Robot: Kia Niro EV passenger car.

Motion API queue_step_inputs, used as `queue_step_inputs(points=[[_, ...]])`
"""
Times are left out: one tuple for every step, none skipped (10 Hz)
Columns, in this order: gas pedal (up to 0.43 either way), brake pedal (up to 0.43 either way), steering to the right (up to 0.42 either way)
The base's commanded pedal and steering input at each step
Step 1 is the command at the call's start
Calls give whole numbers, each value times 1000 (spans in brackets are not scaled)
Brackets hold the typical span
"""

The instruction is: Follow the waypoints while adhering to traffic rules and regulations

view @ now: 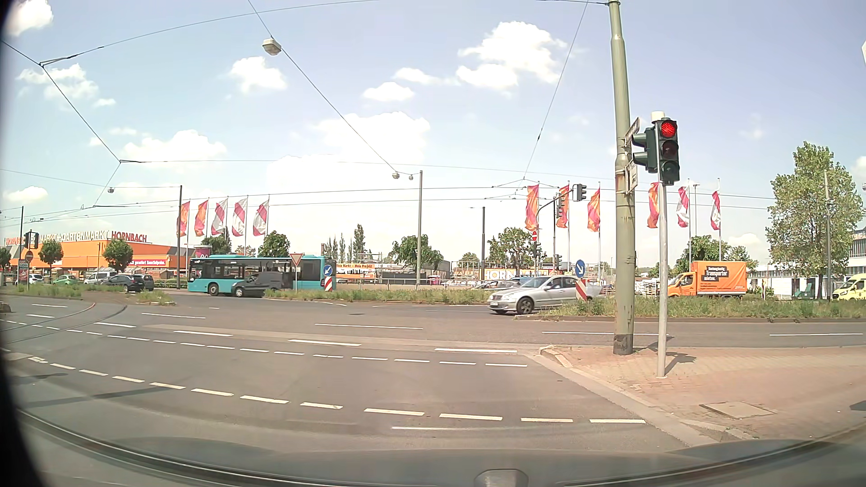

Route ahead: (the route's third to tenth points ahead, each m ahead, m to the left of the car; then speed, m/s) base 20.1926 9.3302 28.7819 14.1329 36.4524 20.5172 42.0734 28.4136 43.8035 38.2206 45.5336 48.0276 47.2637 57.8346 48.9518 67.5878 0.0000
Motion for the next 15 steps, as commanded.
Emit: queue_step_inputs(points=[[0, 348, -49], [0, 348, -48], [0, 348, -48], [0, 354, -48], [0, 348, -49], [0, 348, -49], [0, 348, -48], [0, 348, -48], [0, 348, -49], [0, 348, -49], [0, 348, -48], [0, 348, -48], [0, 348, -48], [0, 348, -48], [0, 348, -48]])
